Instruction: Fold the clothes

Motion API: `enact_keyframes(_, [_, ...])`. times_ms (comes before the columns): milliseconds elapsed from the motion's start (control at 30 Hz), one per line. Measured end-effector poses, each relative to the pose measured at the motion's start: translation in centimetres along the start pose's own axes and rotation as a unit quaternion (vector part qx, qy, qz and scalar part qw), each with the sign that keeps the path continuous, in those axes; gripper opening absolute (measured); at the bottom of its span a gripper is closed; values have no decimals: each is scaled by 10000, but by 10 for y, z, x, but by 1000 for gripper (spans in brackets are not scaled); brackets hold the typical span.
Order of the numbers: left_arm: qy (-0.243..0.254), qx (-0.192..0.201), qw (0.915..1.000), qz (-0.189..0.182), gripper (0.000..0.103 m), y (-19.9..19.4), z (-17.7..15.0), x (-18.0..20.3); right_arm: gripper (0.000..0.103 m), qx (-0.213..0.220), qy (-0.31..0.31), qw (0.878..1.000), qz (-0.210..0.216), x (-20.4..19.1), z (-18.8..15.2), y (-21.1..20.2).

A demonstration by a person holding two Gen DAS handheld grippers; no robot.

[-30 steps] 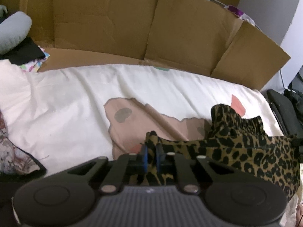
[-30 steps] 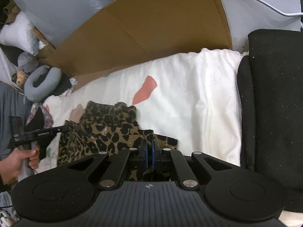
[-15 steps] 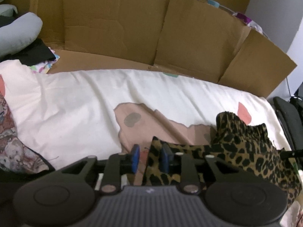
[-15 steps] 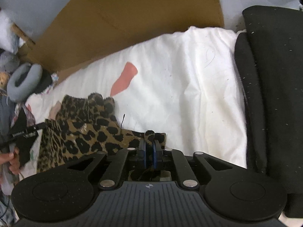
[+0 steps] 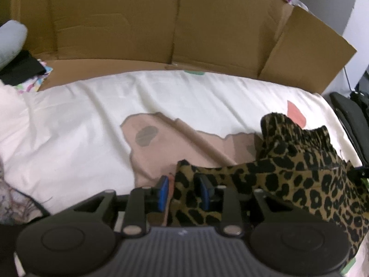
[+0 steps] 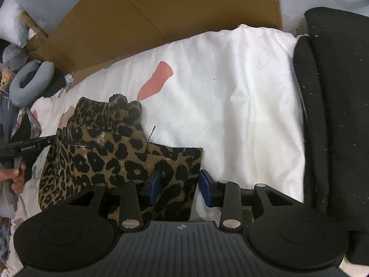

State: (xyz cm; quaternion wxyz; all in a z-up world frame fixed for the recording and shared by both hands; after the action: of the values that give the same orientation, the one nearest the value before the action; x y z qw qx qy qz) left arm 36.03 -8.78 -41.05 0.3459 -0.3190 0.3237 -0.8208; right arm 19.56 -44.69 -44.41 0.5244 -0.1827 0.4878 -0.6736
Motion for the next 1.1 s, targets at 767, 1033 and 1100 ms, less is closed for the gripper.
enact_keyframes(767, [211,-276,9994,-86,22,16,0,8,5,576,30,9982,-191,-2,11,-31])
enact_keyframes(1033, [333,20,9994,25,8,-11,2,13,5,751,188,9969,-105,-3,14,-52])
enact_keyframes(1100, [284,202,9994,16,8,-29,8,14,5,810,220,9965,-56,-4,15,-59])
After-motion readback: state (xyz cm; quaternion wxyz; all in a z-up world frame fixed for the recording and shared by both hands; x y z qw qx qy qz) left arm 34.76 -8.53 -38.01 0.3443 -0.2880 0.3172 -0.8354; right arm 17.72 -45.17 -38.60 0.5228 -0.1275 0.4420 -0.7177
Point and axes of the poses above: each gripper's, at about its wrist camera, not at the fingertips, and y roughly the way its jaws point, x to its right, z to its top, the point moved 7 cm from there along y, roughly the way its jaws point, and after that the axes turned 11 degrees about -z, right-handed, at the moved point
